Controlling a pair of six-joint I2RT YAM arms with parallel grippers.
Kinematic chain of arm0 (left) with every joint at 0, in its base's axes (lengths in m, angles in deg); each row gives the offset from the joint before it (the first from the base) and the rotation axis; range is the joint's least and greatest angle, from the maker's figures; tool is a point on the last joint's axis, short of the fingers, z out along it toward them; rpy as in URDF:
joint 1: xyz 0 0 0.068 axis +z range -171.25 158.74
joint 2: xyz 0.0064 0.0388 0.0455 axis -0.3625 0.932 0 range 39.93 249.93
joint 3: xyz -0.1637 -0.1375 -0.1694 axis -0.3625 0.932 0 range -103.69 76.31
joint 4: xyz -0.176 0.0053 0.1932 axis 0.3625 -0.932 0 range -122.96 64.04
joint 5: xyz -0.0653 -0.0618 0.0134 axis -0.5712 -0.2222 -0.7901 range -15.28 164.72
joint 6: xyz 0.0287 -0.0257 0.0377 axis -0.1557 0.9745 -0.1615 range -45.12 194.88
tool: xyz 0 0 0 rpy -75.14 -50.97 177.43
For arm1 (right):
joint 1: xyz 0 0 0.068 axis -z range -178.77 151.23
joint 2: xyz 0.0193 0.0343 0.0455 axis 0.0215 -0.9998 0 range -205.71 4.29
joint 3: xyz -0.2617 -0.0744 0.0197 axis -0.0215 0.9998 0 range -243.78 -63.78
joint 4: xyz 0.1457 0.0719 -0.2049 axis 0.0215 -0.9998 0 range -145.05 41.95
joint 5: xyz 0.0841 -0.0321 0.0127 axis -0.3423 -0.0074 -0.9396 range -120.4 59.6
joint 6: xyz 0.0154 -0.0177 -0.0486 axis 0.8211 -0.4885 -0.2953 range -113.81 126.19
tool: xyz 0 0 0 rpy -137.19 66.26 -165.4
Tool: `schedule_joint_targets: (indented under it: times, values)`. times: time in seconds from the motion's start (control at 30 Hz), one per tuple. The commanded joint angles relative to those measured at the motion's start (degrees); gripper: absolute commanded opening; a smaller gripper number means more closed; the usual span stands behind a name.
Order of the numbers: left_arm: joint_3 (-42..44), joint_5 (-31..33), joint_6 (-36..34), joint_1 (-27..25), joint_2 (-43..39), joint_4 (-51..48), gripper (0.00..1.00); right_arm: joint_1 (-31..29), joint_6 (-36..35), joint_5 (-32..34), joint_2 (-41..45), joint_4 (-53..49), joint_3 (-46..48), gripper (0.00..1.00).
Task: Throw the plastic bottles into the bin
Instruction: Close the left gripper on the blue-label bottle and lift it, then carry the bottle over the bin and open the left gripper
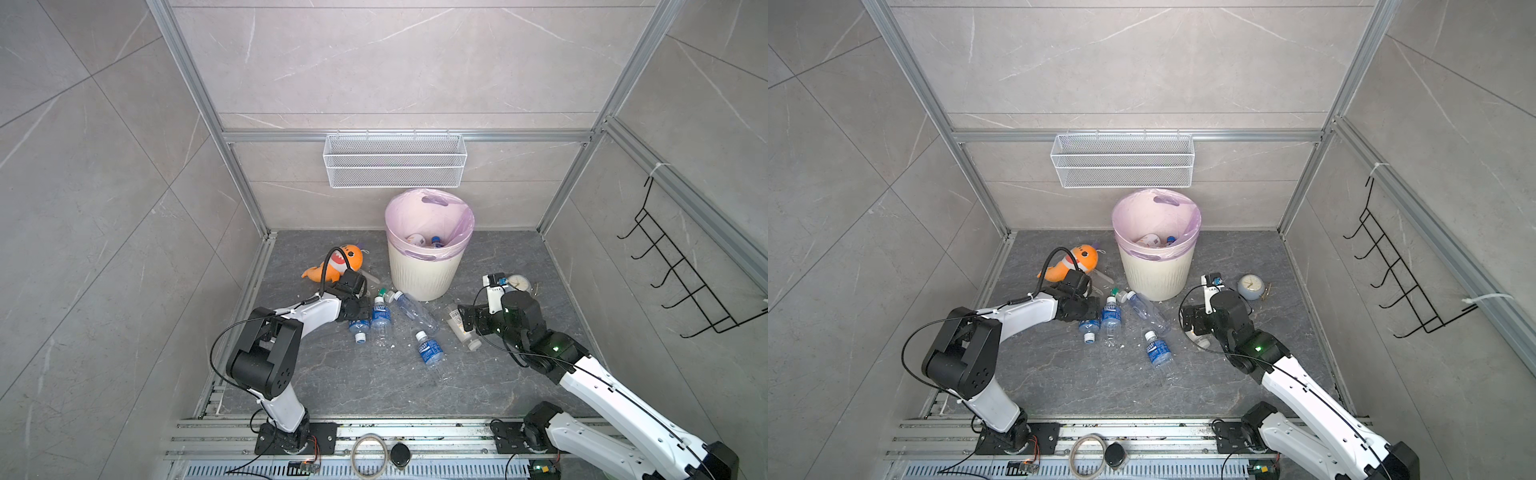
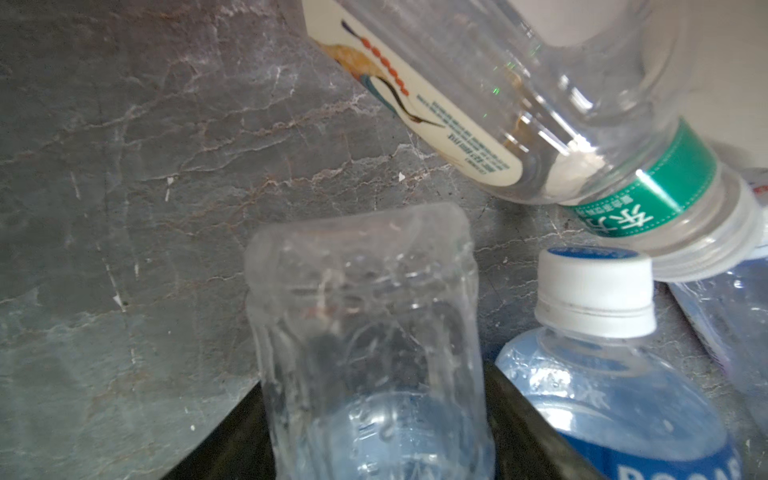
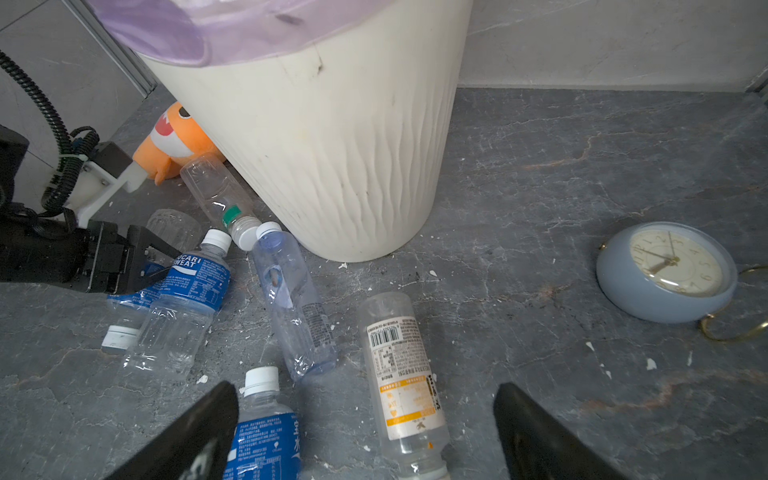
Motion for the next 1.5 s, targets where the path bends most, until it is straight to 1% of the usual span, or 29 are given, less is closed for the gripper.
schedule_joint_targets:
  times: [0.0,0.1,0.17,0.4,0.67,0.97,1.07,1.23,1.47]
  values:
    - [-0.12,-0.75,-0.34,0.25,-0.11,0.82,0.66,-0.35,1.02,0.59,-0.47,-0.64,0.16,0.98]
    - [0.81,-0.9,-0.33,0.3,-0.93,1.37,0.59,-0.35,1.02,0.42,-0.91,-0.68,0.04,0.97]
    - [1.88,-0.64,-0.33,0.3,-2.27,1.95,0.58,-0.37,1.02,0.41,-1.05,-0.63,-0.05,0.97]
    - [6.1,0.29,-0.49,0.28,-8.72,3.84,0.57,-0.39,0.93,0.15,-1.71,-0.55,-0.18,0.97]
    - [11.33,-0.08,-1.2,0.2,-16.47,6.07,0.57,-0.34,0.93,0.06,-1.54,-0.54,-0.05,0.97]
    - [19.47,-3.46,-2.29,-0.44,-28.04,11.07,0.57,-0.39,0.84,-0.03,-1.89,-0.53,-0.28,0.97]
    - [21.54,-4.56,-2.65,-1.22,-31.2,12.64,0.58,-0.4,0.84,-0.07,-2.04,-0.59,-0.27,0.97]
    - [25.11,-4.76,-3.44,-4.25,-36.92,15.83,0.58,-0.38,0.75,-0.03,-2.19,-0.56,-0.35,0.97]
    - [28.4,-4.21,-4.66,-7.12,-47.76,16.66,0.58,-0.34,0.58,-0.12,-3.02,-0.42,-0.66,0.97]
